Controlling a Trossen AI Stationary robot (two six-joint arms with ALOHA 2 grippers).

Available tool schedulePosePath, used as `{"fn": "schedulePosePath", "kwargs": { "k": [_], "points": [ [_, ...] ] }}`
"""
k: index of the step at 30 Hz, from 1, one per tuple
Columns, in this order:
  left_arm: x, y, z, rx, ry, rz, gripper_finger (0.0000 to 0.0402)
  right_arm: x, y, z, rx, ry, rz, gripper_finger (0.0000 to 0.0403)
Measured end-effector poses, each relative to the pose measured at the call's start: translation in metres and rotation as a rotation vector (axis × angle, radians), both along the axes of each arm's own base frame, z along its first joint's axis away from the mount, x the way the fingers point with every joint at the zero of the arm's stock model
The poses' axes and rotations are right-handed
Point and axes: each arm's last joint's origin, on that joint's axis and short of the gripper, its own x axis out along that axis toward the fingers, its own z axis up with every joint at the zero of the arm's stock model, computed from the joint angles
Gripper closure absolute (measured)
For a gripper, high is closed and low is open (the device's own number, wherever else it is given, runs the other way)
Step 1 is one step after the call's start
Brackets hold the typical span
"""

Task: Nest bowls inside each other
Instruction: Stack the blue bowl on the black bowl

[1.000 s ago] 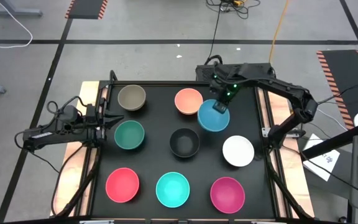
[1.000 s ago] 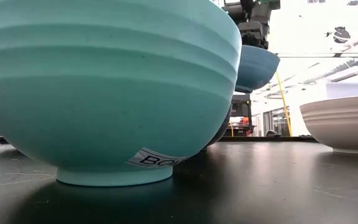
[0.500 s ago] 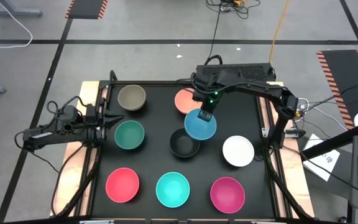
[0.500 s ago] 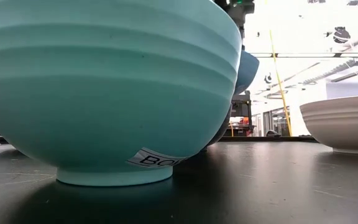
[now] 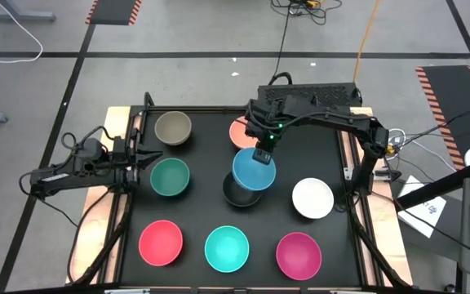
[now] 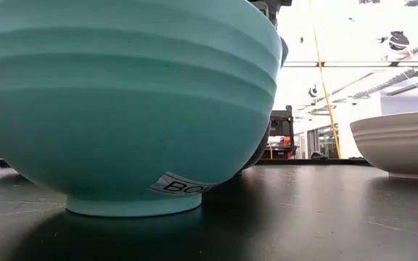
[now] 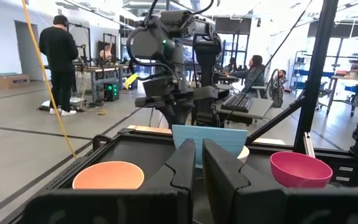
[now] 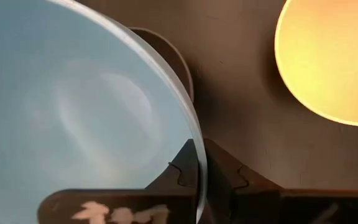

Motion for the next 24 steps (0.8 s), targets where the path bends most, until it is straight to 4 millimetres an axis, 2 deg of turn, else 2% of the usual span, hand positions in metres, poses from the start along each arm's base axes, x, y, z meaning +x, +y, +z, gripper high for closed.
{"fn": "schedulePosePath", "kwargs": {
  "k": [7, 15, 19, 21, 24],
  "points": [
    [0.000, 0.000, 0.000, 0.000, 0.000, -0.001, 0.0371, 0.010, 0.007, -0.006, 0.018, -0.001, -0.011, 0.0403],
    [0.000, 0.000, 0.000, 0.001, 0.000, -0.012, 0.0371, 0.025, 0.003, -0.039, 0.041, 0.104, 0.002, 0.0403],
    [0.000, 0.000, 0.000, -0.001, 0.000, -0.012, 0.0371, 0.031, 0.007, -0.055, 0.058, 0.164, 0.017, 0.0403],
    [0.000, 0.000, 0.000, -0.001, -0.001, -0.012, 0.0371, 0.034, 0.011, -0.057, 0.065, 0.178, 0.030, 0.0403],
    [0.000, 0.000, 0.000, 0.000, -0.001, -0.013, 0.0371, 0.037, 0.016, -0.050, 0.061, 0.155, 0.046, 0.0403]
  ]
}}
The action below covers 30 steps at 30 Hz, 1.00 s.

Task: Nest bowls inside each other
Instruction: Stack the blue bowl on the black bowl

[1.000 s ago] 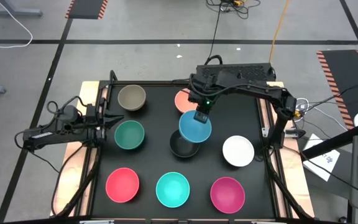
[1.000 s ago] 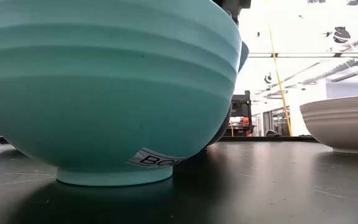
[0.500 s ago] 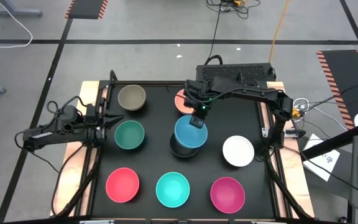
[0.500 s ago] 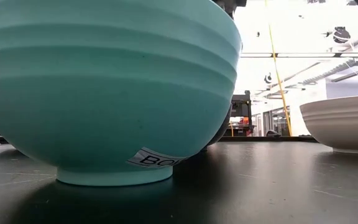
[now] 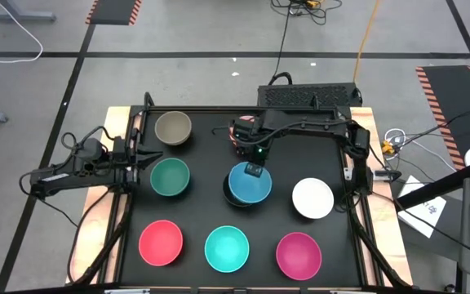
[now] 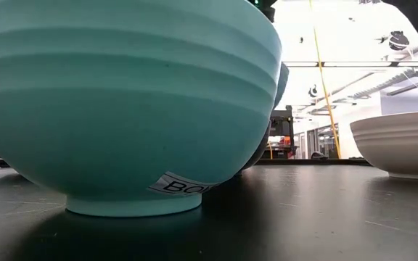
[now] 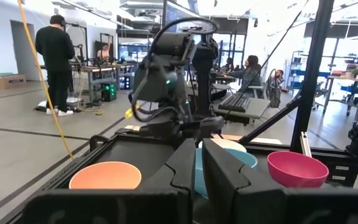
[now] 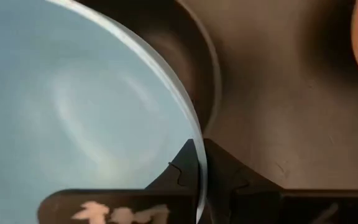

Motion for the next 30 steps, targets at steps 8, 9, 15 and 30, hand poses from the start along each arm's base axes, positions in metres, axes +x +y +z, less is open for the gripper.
{"fn": "schedulePosePath", "kwargs": {
  "k": [8, 9, 15, 30],
  "points": [
    [0.000, 0.000, 0.000, 0.001, 0.000, -0.002, 0.0371, 0.007, 0.001, 0.015, -0.010, -0.089, 0.007, 0.0403],
    [0.000, 0.000, 0.000, 0.001, 0.000, -0.005, 0.0371, 0.008, 0.001, 0.015, -0.011, -0.093, 0.010, 0.0403],
    [0.000, -0.001, 0.000, 0.003, -0.002, -0.018, 0.0371, 0.013, -0.005, -0.002, 0.000, -0.044, 0.013, 0.0403],
    [0.000, -0.001, 0.000, 0.005, -0.002, -0.028, 0.0371, 0.036, -0.011, -0.025, 0.021, 0.080, 0.051, 0.0403]
  ]
}}
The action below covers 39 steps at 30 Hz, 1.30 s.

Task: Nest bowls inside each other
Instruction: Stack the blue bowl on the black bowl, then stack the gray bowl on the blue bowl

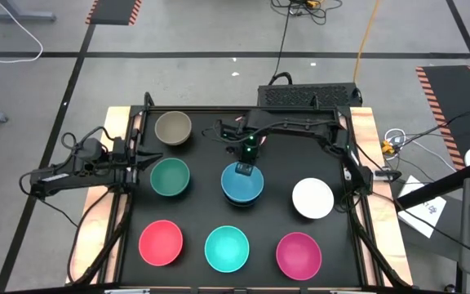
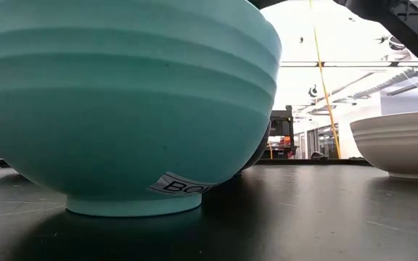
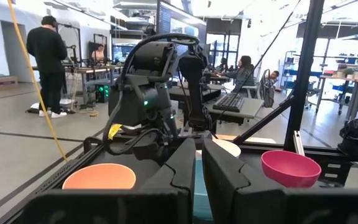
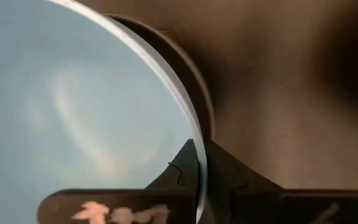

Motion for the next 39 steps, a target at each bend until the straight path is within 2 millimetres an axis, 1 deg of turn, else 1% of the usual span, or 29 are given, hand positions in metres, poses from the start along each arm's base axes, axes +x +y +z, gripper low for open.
{"fn": "schedulePosePath", "kwargs": {
  "k": [10, 14, 23, 27, 31, 35, 39],
  "points": [
    [0.000, 0.000, 0.000, 0.001, 0.000, -0.008, 0.0371, 0.000, 0.000, -0.002, -0.004, 0.014, -0.006, 0.0403],
    [0.000, 0.000, 0.000, 0.002, -0.001, -0.015, 0.0371, 0.001, 0.000, -0.002, -0.050, 0.017, -0.008, 0.0403],
    [0.000, -0.001, 0.000, 0.004, -0.003, -0.025, 0.0371, 0.008, 0.005, -0.020, -0.077, 0.069, 0.001, 0.0403],
    [0.000, -0.001, 0.000, 0.004, -0.002, -0.025, 0.0371, 0.008, 0.005, -0.022, -0.075, 0.072, 0.010, 0.0398],
    [0.000, -0.001, 0.000, 0.003, -0.001, -0.026, 0.0371, 0.009, 0.005, -0.020, -0.068, 0.052, 0.006, 0.0362],
    [0.000, -0.001, 0.000, 0.003, 0.000, -0.025, 0.0371, 0.010, 0.005, -0.017, -0.068, 0.042, 0.002, 0.0308],
    [0.000, -0.001, 0.000, 0.003, 0.000, -0.026, 0.0371, 0.012, 0.004, -0.008, -0.066, 0.014, -0.013, 0.0257]
  ]
}}
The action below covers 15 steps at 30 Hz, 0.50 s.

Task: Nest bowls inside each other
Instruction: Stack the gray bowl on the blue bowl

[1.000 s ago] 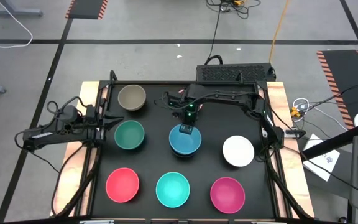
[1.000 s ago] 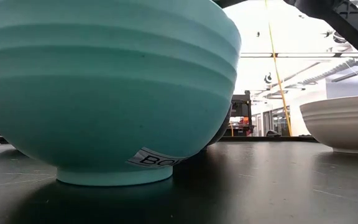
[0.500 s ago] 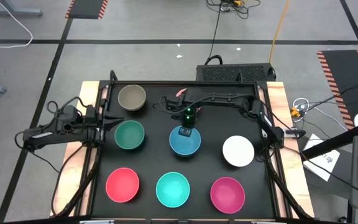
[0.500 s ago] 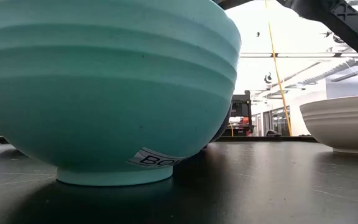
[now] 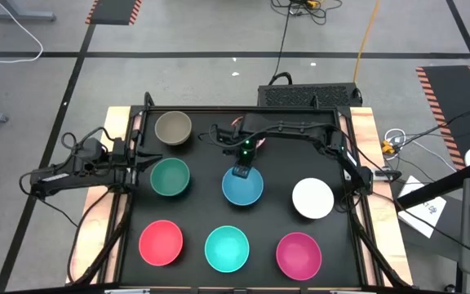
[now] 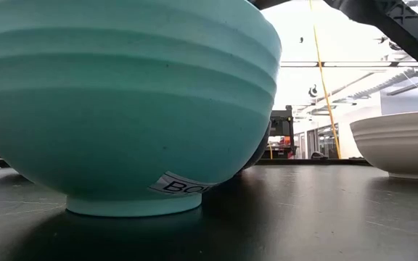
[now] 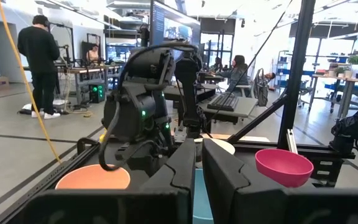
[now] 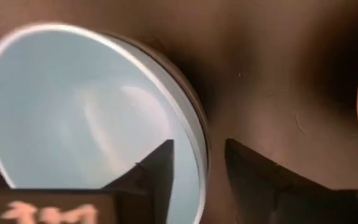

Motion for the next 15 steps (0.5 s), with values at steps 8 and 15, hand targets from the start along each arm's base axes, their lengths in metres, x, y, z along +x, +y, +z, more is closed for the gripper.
{"fn": "schedulePosePath", "kwargs": {
  "k": [8, 15],
  "points": [
    [0.000, 0.000, 0.000, -0.001, 0.004, 0.000, 0.0371, -0.001, -0.006, 0.046, -0.011, -0.128, 0.000, 0.0204],
    [0.000, 0.001, -0.001, 0.019, 0.005, 0.025, 0.0371, -0.040, -0.019, 0.121, -0.238, -0.354, 0.010, 0.0198]
  ]
}}
